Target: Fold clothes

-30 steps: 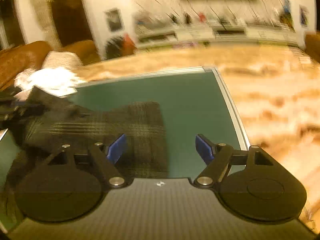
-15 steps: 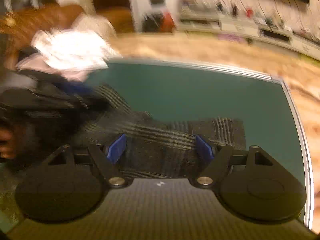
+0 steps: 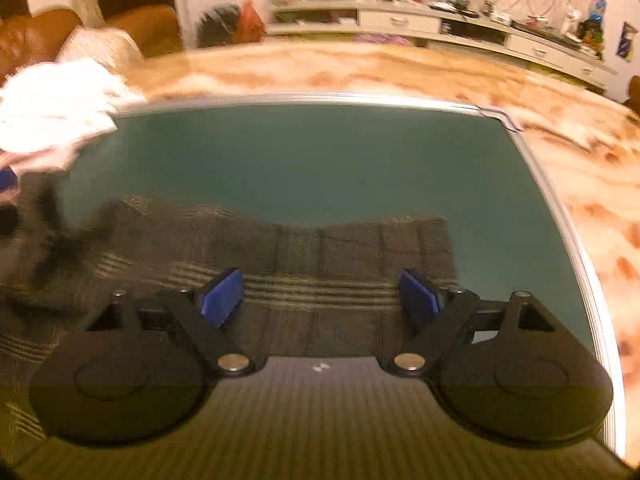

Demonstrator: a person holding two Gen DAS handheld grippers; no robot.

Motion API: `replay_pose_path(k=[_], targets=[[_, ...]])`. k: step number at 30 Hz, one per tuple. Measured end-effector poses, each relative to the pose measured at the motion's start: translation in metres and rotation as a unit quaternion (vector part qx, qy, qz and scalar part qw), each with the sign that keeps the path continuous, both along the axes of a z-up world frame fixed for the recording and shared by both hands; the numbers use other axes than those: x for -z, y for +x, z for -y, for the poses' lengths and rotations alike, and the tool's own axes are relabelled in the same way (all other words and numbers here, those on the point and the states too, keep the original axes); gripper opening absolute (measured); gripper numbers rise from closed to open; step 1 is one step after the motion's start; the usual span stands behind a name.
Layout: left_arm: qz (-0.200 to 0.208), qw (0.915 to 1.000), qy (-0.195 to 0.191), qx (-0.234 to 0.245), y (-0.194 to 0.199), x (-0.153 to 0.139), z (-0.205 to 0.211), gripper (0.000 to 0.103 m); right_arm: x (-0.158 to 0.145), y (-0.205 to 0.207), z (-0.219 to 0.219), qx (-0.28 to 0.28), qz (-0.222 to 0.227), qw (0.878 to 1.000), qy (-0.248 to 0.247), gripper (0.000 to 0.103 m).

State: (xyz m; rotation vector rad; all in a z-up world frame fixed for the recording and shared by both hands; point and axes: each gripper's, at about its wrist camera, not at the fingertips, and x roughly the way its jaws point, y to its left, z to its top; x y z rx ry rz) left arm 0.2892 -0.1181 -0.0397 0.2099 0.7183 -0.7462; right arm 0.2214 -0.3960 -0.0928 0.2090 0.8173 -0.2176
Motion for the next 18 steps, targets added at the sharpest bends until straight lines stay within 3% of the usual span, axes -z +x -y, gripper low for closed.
replay_pose_path(k=[5,8,10,12,16,18], targets=[[-0.057,0.9983,-0.008,-0.003,0.015,0.015,-0.022,0.08,-0.028,-0.004,-0.01,-0.063,0.068,0.992,0.091,0.093],[-0.039,0.9992,-0.007,-0.004,0.004,0.021,-0.024,0.078,-0.046,0.001,-0.017,-0.105,0.108,0.975,0.162,0.093],[-0.026,0.9995,-0.016,0.002,-0.011,0.023,-0.025,0.078,-0.058,0.019,-0.028,-0.144,0.107,0.967,0.179,0.093],[-0.019,0.9993,-0.03,0.009,-0.027,0.025,-0.025,0.078,-0.063,0.048,-0.046,-0.196,0.075,0.962,0.172,0.093],[-0.04,0.9986,-0.025,0.025,-0.05,0.046,-0.025,0.078,-0.038,0.099,-0.073,-0.278,-0.042,0.939,0.197,0.092],[-0.044,0.9985,-0.015,0.029,-0.057,0.057,-0.026,0.078,-0.023,0.113,-0.086,-0.296,-0.097,0.931,0.188,0.074]])
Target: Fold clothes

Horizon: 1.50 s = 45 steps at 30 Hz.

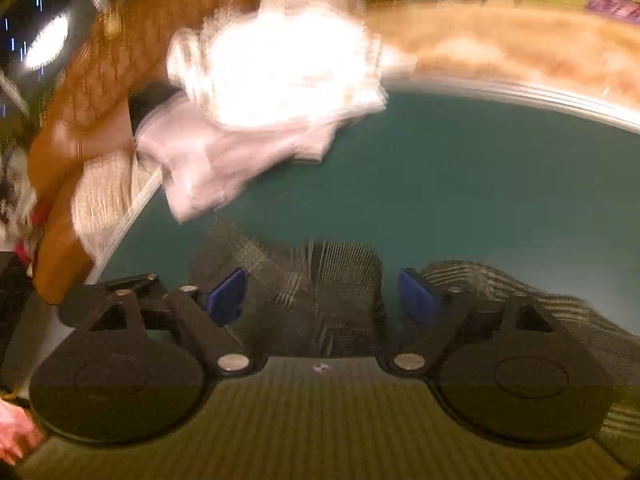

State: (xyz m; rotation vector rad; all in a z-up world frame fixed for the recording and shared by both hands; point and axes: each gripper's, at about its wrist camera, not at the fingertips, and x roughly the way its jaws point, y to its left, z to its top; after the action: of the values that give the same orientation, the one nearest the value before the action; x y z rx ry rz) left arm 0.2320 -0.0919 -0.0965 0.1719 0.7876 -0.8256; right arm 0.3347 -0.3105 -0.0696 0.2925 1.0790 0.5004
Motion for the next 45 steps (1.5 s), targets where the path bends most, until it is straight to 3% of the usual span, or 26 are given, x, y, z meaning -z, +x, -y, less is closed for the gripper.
replay_pose_path(k=[1,2,4,8,10,11,13,15,17,19,21,23,25,27,30,31,33,34,37,38,40,45], targets=[[-0.001,1.0,0.004,0.001,-0.003,0.004,-0.001,0.078,0.003,0.0,-0.006,-0.005,-0.005,1.0,-0.023,0.053],[0.002,1.0,0.001,-0.002,-0.006,0.005,-0.003,0.078,0.001,-0.005,-0.011,-0.012,0.008,0.999,-0.044,0.041],[0.008,0.9999,-0.005,-0.009,-0.011,0.006,-0.007,0.077,-0.004,-0.022,-0.02,-0.032,0.036,0.997,-0.067,0.031],[0.061,0.9958,-0.037,-0.058,-0.025,0.001,-0.018,0.076,-0.025,-0.066,-0.035,-0.045,0.186,0.975,-0.116,0.018],[0.052,0.9959,-0.044,-0.06,-0.027,0.007,-0.021,0.076,-0.034,-0.078,-0.031,-0.006,0.248,0.961,-0.123,0.018],[0.042,0.9966,-0.042,-0.056,-0.028,0.011,-0.021,0.076,-0.033,-0.074,-0.028,0.02,0.253,0.959,-0.13,0.024],[0.038,0.9973,-0.021,-0.059,-0.029,0.015,-0.017,0.076,-0.02,-0.053,-0.021,0.069,0.217,0.963,-0.147,0.047],[0.037,0.9973,-0.009,-0.064,-0.03,0.015,-0.014,0.076,-0.006,-0.039,-0.02,0.108,0.206,0.953,-0.192,0.047],[0.04,0.9968,0.005,-0.069,-0.03,0.014,-0.012,0.076,0.002,-0.035,-0.016,0.137,0.211,0.942,-0.222,0.057],[0.044,0.9955,0.019,-0.081,-0.03,0.009,-0.01,0.076,-0.002,-0.044,0.001,0.176,0.225,0.939,-0.191,0.057],[0.048,0.9955,-0.011,-0.081,-0.03,0.0,-0.012,0.076,-0.016,-0.066,0.019,0.209,0.241,0.937,-0.143,0.057],[0.05,0.9956,-0.031,-0.073,-0.024,-0.013,-0.002,0.077,-0.027,-0.084,0.026,0.186,0.246,0.943,-0.122,0.057],[0.055,0.9958,-0.02,-0.071,-0.015,-0.019,0.019,0.077,-0.031,-0.1,0.03,0.15,0.239,0.953,-0.111,0.057],[0.048,0.9946,0.004,-0.092,0.002,-0.013,0.04,0.077,-0.022,-0.102,0.02,0.12,0.212,0.961,-0.132,0.057],[0.026,0.9885,0.052,-0.14,0.026,0.005,0.061,0.079,0.001,-0.095,0.01,0.129,0.183,0.961,-0.164,0.057],[0.038,0.9859,0.066,-0.149,0.027,0.008,0.064,0.081,0.008,-0.09,0.008,0.137,0.172,0.961,-0.166,0.057],[0.057,0.9812,0.083,-0.165,0.028,0.013,0.065,0.085,0.019,-0.085,0.008,0.15,0.162,0.964,-0.15,0.062],[0.058,0.9796,0.084,-0.173,0.03,0.012,0.061,0.087,0.023,-0.082,0.009,0.158,0.158,0.965,-0.141,0.072],[0.063,0.9758,0.087,-0.191,0.031,0.01,0.055,0.091,0.017,-0.091,0.029,0.18,0.155,0.967,-0.089,0.075],[0.064,0.9746,0.088,-0.196,0.03,0.009,0.053,0.091,0.015,-0.099,0.039,0.193,0.162,0.965,-0.066,0.075],[0.068,0.9719,0.09,-0.207,0.03,0.008,0.05,0.091,0.017,-0.117,0.064,0.252,0.177,0.95,-0.049,0.075],[0.08,0.9563,0.101,-0.263,0.035,0.01,0.038,0.091,0.033,-0.134,0.086,0.308,0.139,0.927,-0.165,0.073]])
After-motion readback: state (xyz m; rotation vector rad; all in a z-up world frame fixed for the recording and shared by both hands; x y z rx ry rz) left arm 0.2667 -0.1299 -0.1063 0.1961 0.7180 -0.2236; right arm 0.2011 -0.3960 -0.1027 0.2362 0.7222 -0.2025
